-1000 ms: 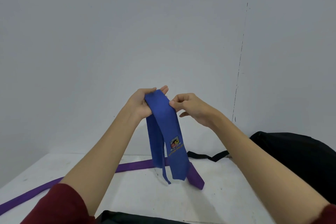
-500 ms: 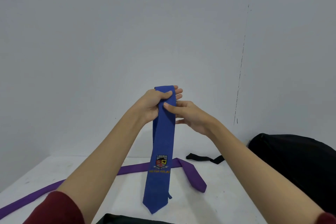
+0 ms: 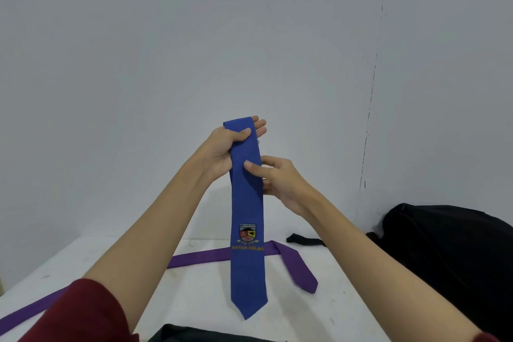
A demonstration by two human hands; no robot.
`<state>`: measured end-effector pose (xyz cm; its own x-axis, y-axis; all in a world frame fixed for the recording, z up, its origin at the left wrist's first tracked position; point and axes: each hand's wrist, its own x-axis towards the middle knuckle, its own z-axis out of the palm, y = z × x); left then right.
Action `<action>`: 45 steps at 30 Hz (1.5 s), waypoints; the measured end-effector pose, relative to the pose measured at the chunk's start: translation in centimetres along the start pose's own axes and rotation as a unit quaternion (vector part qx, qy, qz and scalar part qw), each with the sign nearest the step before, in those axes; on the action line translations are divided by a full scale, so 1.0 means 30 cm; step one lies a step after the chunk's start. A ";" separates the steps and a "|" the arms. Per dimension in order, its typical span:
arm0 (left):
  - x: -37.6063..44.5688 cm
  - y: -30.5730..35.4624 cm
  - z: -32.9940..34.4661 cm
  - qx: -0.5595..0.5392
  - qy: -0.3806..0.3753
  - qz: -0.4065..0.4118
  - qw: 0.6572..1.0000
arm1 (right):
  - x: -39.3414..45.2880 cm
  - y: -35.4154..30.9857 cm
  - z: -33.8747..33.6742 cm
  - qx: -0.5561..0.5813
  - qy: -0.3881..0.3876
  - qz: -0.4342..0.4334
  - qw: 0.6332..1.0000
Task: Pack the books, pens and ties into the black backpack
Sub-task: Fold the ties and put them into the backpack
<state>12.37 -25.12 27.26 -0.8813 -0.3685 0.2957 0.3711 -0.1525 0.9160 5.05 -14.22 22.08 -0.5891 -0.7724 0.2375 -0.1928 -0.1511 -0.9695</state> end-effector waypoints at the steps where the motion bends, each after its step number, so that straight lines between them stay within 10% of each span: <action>1: -0.002 0.002 -0.002 0.014 -0.008 -0.008 1.000 | 0.003 -0.002 0.000 0.008 0.000 -0.001 1.000; 6: -0.011 0.000 -0.043 0.142 0.031 -0.061 0.987 | 0.016 -0.028 -0.012 0.028 -0.008 -0.005 1.000; 10: -0.053 -0.015 -0.107 0.456 0.046 -0.142 0.877 | 0.027 -0.070 -0.039 0.013 -0.020 -0.013 1.000; 15: -0.071 -0.110 -0.145 0.532 0.055 -0.128 0.835 | 0.046 -0.112 -0.057 -0.042 -0.025 0.007 0.999; 21: -0.088 -0.172 -0.123 0.380 0.036 0.029 0.924 | 0.062 -0.128 -0.052 -0.047 -0.012 0.012 0.999; 31: -0.065 -0.229 -0.072 0.361 0.197 0.205 0.888 | 0.063 -0.126 -0.049 -0.042 0.038 -0.012 0.998; 39: -0.068 -0.245 -0.073 0.377 0.184 0.166 0.892 | 0.075 -0.147 -0.070 -0.038 0.022 -0.008 0.999; 45: -0.090 -0.281 -0.051 0.191 0.186 0.128 0.955 | 0.072 -0.145 -0.074 -0.071 0.002 -0.009 0.997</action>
<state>12.07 -24.25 18.33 -0.5846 -0.6604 0.4713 0.3646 0.3051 0.8798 2.88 -13.87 26.95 -0.5877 -0.7680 0.2543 -0.3120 -0.0749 -0.9471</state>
